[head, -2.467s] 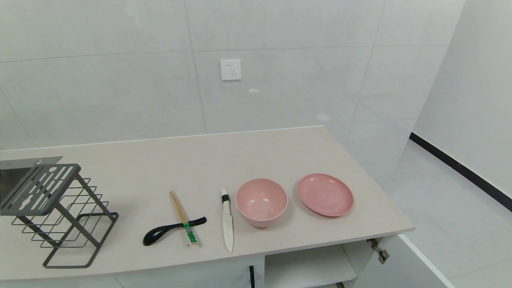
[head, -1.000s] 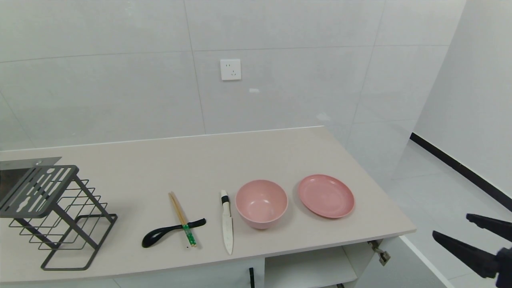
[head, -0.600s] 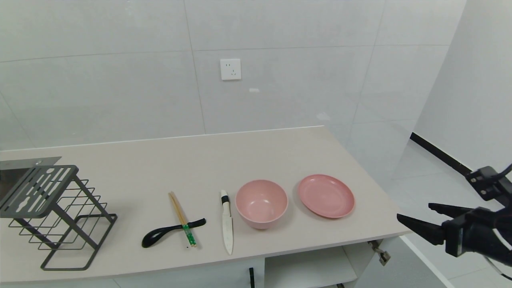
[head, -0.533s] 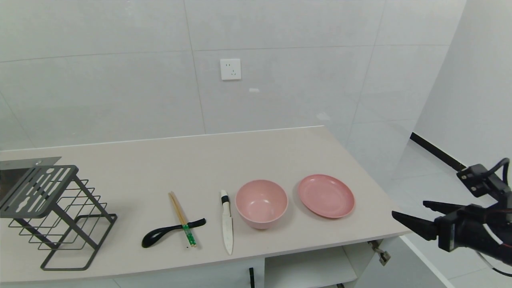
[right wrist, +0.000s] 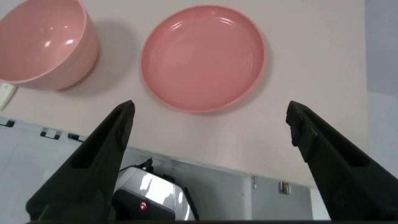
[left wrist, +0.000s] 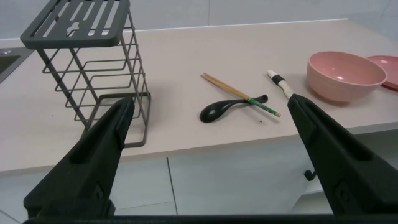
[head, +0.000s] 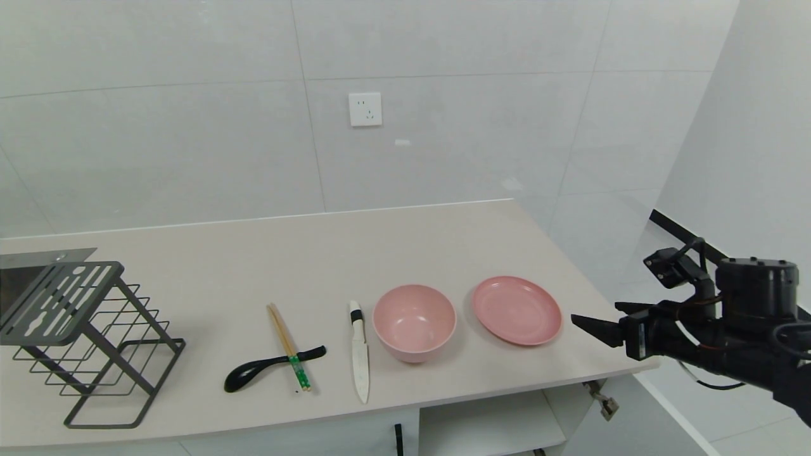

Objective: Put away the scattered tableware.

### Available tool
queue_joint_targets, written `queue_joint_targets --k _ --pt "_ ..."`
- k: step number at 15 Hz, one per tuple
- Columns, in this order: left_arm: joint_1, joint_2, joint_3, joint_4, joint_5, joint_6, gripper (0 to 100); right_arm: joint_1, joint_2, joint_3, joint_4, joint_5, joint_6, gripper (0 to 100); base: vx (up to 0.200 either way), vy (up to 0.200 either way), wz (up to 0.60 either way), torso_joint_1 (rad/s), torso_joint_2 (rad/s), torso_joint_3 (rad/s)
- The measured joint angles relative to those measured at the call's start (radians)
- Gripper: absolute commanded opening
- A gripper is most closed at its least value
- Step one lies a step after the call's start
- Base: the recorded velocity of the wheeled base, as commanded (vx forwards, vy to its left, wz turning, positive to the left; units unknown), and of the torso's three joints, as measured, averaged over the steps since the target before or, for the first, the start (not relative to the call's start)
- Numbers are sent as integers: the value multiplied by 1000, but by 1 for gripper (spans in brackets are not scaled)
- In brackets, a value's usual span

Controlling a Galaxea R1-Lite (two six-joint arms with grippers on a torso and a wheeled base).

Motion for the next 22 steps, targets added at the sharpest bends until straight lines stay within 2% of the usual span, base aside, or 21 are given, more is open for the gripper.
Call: queue_joint_targets --k 8,14,22 --pt "0 0 0 0 0 1 100 12 221 -174 0 -9 10 100 0 0 0 0 0 0" --pt "0 0 0 0 0 1 100 55 333 -244 0 -98 10 100 0 0 0 0 0 0" --pt "0 0 0 0 0 1 100 36 469 -391 -1 -107 48 100 0 0 0 0 0 0"
